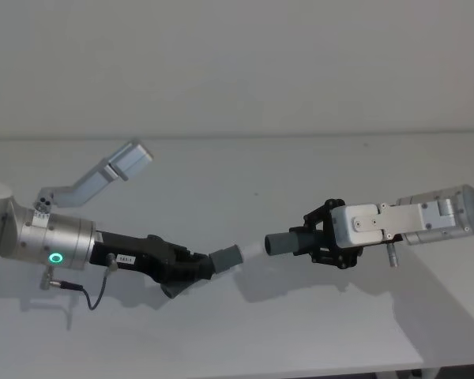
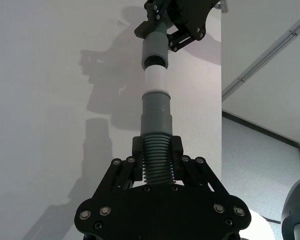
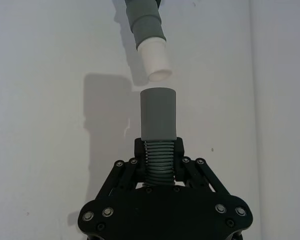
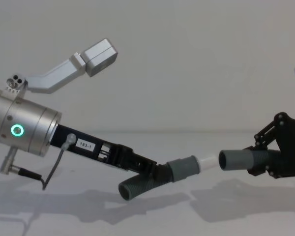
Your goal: Use both hands to pick up one end of the pipe from the table, align the ends, and insert them.
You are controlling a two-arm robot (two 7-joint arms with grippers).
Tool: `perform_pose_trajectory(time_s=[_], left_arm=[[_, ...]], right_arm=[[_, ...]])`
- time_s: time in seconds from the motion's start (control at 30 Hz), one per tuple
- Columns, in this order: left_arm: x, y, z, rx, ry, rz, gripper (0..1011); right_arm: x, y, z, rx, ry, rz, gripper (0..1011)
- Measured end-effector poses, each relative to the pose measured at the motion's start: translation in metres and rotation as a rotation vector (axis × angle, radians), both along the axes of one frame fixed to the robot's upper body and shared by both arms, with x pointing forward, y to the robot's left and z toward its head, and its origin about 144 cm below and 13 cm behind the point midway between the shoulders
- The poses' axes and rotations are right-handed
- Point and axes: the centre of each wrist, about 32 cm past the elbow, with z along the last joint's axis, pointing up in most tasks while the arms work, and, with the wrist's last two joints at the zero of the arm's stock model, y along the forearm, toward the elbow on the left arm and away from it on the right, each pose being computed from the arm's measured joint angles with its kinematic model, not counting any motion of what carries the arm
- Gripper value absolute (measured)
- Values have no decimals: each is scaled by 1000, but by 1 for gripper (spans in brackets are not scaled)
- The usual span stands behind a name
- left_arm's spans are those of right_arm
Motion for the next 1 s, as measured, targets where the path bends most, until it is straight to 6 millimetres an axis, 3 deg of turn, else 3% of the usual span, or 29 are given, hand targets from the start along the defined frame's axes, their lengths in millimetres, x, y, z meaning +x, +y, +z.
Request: perform_pose_trajectory(time_s=[1.0], left_arm=[[3,-12,-4,3,-1,2,290]], right_arm=[[0,0,0,0,0,0,270]])
